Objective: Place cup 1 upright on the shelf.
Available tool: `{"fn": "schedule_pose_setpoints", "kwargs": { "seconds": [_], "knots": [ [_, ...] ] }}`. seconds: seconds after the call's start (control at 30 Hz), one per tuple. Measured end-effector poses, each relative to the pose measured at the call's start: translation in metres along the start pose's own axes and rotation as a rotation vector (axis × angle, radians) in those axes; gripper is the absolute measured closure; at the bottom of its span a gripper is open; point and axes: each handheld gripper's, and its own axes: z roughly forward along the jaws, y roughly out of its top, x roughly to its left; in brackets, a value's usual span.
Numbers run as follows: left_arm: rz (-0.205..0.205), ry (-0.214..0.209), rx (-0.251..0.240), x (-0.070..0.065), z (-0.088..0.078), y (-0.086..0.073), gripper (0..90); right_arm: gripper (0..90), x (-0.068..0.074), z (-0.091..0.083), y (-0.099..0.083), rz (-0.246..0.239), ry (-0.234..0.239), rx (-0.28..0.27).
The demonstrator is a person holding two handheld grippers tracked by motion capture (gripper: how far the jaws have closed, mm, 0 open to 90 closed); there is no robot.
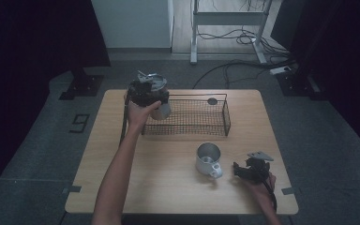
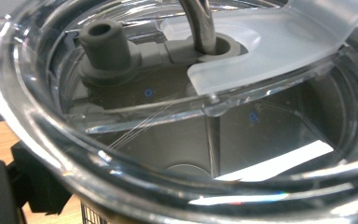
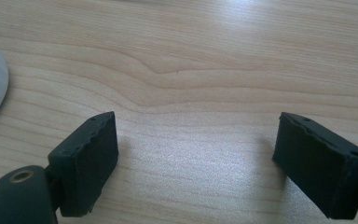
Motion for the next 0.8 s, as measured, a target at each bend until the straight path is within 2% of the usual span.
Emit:
{"fn": "schedule_pose_setpoints", "kwargs": {
  "seconds": [0.23, 0.43, 0.53, 0.67, 0.8],
  "knots": [
    [0.015, 0.013, 0.007, -0.005, 0.009, 0.000, 4.2, 13.1, 0.000, 0.000, 0.000, 0.000, 0.000, 0.000],
    [-0.001, 0.010, 0.011, -0.004, 0.020, -0.001, 4.3, 13.1, 0.000, 0.000, 0.000, 0.000, 0.001, 0.000],
    [0.007, 0.007, 0.023, -0.004, 0.024, -0.002, 4.3, 13.1, 0.000, 0.000, 0.000, 0.000, 0.001, 0.000],
    [0.021, 0.023, 0.035, -0.005, 0.031, -0.004, 4.2, 13.2, 0.000, 0.000, 0.000, 0.000, 0.001, 0.000],
    [0.017, 0.035, 0.039, -0.005, 0.036, -0.007, 4.2, 13.1, 0.000, 0.000, 0.000, 0.000, 0.000, 0.000]
  ]
}}
